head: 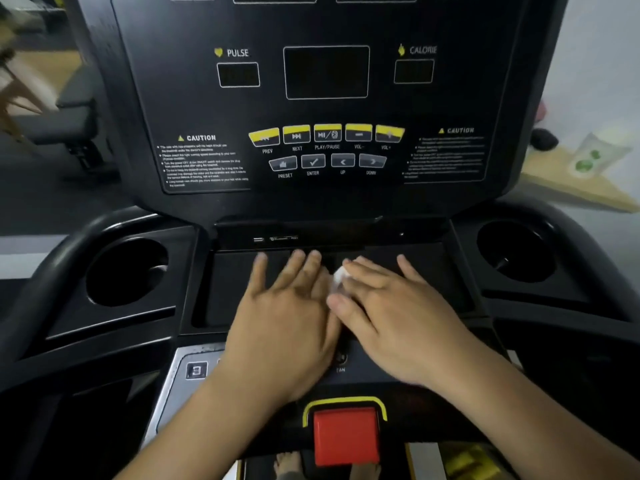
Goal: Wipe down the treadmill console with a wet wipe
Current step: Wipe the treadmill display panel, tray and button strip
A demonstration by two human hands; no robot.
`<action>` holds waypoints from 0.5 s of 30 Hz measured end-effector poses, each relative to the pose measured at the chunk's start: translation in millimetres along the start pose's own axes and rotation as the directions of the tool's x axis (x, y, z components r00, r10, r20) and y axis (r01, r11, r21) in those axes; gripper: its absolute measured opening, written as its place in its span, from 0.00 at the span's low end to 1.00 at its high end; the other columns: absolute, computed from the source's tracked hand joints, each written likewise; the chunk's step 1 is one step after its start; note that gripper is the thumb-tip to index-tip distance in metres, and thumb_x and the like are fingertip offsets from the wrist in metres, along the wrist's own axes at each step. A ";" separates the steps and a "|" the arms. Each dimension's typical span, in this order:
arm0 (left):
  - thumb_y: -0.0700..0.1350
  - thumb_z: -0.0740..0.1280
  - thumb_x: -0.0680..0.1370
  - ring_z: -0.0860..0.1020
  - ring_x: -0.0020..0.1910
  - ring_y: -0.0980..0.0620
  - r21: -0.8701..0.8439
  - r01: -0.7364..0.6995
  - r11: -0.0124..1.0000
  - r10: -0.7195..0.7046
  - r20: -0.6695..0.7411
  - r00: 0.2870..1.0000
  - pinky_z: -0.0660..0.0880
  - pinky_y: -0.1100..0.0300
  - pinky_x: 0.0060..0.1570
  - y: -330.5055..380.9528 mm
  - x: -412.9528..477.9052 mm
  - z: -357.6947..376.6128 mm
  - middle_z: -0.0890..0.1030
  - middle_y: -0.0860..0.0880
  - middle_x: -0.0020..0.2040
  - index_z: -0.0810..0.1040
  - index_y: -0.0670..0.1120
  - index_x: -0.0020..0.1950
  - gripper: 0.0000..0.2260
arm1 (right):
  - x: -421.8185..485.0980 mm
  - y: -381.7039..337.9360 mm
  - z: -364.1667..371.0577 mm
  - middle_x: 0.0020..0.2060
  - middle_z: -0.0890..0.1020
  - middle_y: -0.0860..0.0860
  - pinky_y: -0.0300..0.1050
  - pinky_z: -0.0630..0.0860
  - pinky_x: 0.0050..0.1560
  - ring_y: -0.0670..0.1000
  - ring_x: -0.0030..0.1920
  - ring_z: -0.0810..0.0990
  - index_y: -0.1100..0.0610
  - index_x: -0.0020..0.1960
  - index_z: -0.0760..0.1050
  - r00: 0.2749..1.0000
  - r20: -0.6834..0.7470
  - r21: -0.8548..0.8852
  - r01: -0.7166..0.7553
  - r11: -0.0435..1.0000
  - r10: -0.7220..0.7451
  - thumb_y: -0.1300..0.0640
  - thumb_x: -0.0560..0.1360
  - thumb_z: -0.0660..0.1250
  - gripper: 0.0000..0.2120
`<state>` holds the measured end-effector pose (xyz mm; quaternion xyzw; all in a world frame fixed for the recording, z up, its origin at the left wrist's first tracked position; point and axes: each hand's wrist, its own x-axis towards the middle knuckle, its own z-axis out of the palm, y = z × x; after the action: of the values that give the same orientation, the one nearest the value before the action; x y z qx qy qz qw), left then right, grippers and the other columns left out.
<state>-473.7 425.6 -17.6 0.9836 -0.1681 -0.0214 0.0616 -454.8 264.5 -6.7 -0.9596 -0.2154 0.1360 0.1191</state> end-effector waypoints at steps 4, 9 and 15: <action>0.54 0.46 0.81 0.69 0.72 0.54 -0.132 -0.071 0.989 0.073 0.016 0.997 0.61 0.46 0.73 -1.8 -10.3 6.1 0.74 0.50 0.71 0.70 0.50 0.73 0.25 | -8.8 2.8 3.2 0.78 0.52 0.42 0.52 0.39 0.77 0.38 0.76 0.44 0.49 0.78 0.55 0.998 0.065 0.003 0.009 1.000 -0.009 0.33 0.73 0.31 0.40; 0.50 0.53 0.77 0.80 0.48 0.50 -0.169 -0.043 0.985 0.021 -0.129 0.991 0.72 0.53 0.55 -17.8 2.6 2.1 0.83 0.52 0.49 0.78 0.50 0.58 0.18 | 20.8 -11.6 5.8 0.78 0.54 0.42 0.59 0.42 0.76 0.39 0.76 0.45 0.49 0.76 0.58 0.997 0.022 0.120 0.073 0.990 -0.076 0.36 0.75 0.33 0.36; 0.38 0.68 0.71 0.76 0.34 0.57 -0.568 0.048 0.822 -0.227 -0.249 0.942 0.74 0.61 0.37 -29.1 10.6 -7.4 0.79 0.55 0.35 0.74 0.49 0.44 0.08 | 10.6 -13.0 6.7 0.67 0.73 0.44 0.45 0.68 0.66 0.45 0.66 0.70 0.51 0.65 0.73 0.941 -0.336 0.275 0.143 0.951 -0.044 0.45 0.77 0.56 0.20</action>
<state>-453.7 450.2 -14.2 0.9241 -0.0708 0.0785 0.3671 -452.7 281.9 -11.5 -0.9287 -0.2156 0.0002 0.3016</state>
